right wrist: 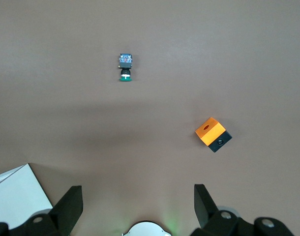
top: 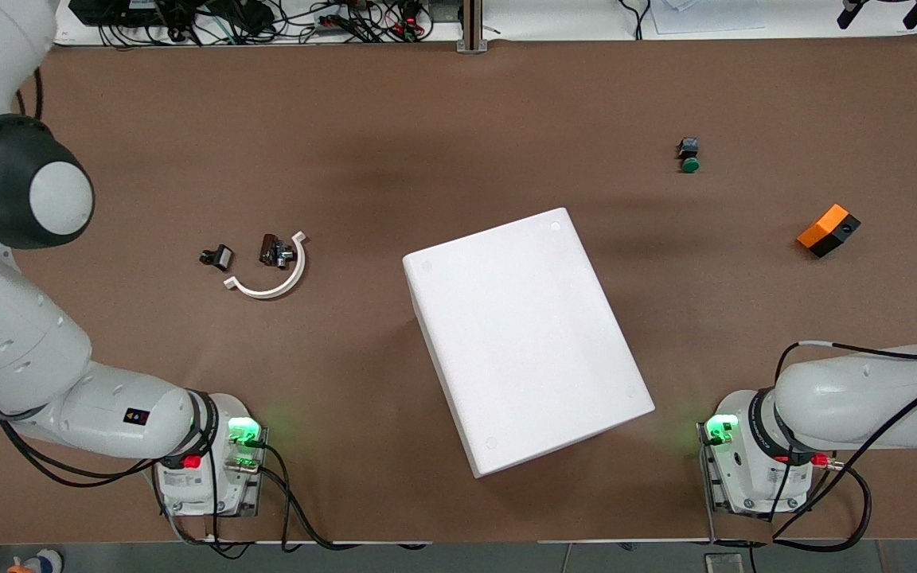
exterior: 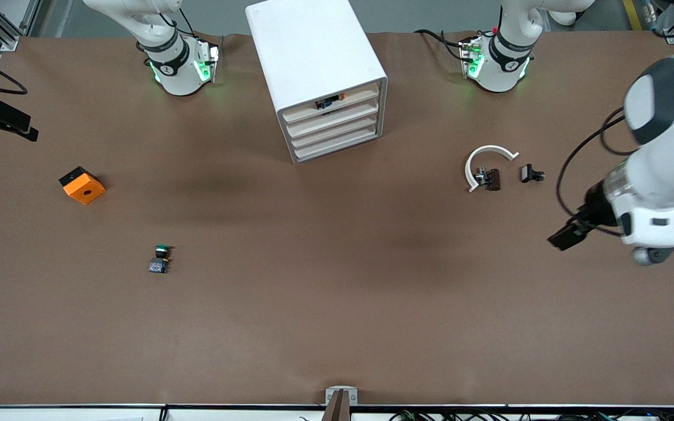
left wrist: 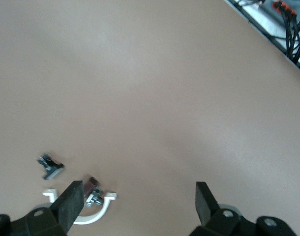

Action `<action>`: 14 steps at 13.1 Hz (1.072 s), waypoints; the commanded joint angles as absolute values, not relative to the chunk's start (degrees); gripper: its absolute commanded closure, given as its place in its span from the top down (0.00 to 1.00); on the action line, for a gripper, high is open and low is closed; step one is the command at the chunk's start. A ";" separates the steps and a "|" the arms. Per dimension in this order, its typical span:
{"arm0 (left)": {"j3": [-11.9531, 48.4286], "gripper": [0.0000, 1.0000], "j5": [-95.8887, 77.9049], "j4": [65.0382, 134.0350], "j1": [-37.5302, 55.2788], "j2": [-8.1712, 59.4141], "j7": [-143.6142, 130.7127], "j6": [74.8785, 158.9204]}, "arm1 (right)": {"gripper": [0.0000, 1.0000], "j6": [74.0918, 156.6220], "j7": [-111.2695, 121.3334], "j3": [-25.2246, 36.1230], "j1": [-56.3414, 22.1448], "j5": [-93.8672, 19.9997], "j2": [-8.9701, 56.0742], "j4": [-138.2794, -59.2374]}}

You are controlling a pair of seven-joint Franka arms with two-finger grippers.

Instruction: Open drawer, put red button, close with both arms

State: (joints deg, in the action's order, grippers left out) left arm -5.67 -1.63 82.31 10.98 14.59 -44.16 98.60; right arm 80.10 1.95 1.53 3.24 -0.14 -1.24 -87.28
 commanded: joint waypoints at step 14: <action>-2.30 1.00 -1.23 95.88 2.20 -7.82 -11.69 87.98 | 1.00 79.72 3.16 0.79 3.78 0.53 -1.14 -86.57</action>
State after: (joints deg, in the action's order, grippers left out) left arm -3.94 -1.50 92.36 2.36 -4.80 -12.85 87.57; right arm 80.10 2.38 1.35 3.24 -0.14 -1.22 -87.25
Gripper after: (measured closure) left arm 0.000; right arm 0.000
